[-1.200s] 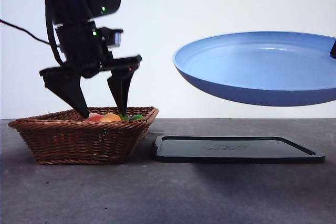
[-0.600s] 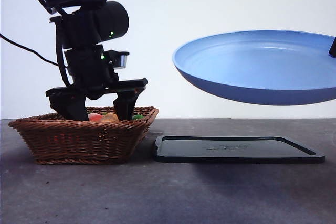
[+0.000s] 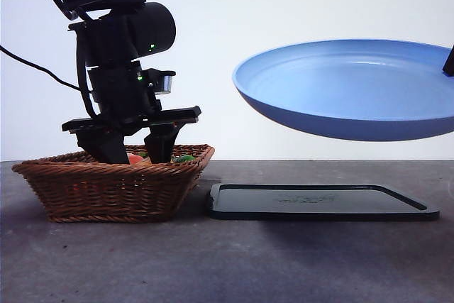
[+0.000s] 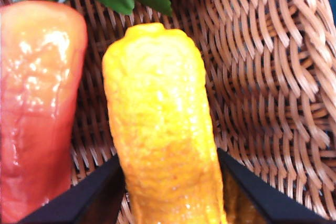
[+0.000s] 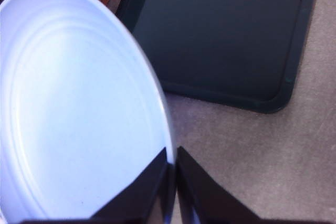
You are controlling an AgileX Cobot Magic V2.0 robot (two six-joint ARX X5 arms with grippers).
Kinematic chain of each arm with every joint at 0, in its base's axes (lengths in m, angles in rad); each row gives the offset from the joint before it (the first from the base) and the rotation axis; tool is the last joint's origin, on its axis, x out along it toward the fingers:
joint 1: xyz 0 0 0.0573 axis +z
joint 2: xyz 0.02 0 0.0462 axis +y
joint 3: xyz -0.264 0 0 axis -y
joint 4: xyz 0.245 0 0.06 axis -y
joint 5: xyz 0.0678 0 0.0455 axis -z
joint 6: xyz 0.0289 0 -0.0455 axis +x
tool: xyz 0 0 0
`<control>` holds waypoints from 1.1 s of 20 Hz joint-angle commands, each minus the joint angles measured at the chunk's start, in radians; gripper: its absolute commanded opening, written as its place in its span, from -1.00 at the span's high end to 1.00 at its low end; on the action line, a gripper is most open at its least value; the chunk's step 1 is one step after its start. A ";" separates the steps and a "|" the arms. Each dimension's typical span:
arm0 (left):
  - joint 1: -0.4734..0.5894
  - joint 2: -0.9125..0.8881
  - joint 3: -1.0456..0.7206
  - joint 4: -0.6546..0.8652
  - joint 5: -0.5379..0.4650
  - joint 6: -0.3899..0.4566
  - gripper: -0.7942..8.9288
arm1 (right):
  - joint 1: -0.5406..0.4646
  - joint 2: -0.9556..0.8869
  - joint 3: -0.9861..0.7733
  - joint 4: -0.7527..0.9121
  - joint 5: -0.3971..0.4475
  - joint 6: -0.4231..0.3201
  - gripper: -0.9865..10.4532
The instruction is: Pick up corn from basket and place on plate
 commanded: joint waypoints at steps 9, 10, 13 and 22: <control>-0.001 -0.272 0.024 0.021 0.022 -0.003 0.36 | 0.002 0.211 0.024 0.117 -0.028 0.071 0.82; -0.008 -0.298 0.024 0.022 0.040 -0.004 0.36 | 0.002 0.245 0.024 0.142 -0.043 0.084 0.82; -0.043 -0.341 0.024 0.036 0.149 -0.006 0.36 | 0.002 0.352 0.024 0.232 -0.087 0.144 0.82; -0.262 -0.173 0.023 0.124 0.210 0.014 0.36 | 0.004 0.446 0.027 0.349 -0.147 0.227 0.82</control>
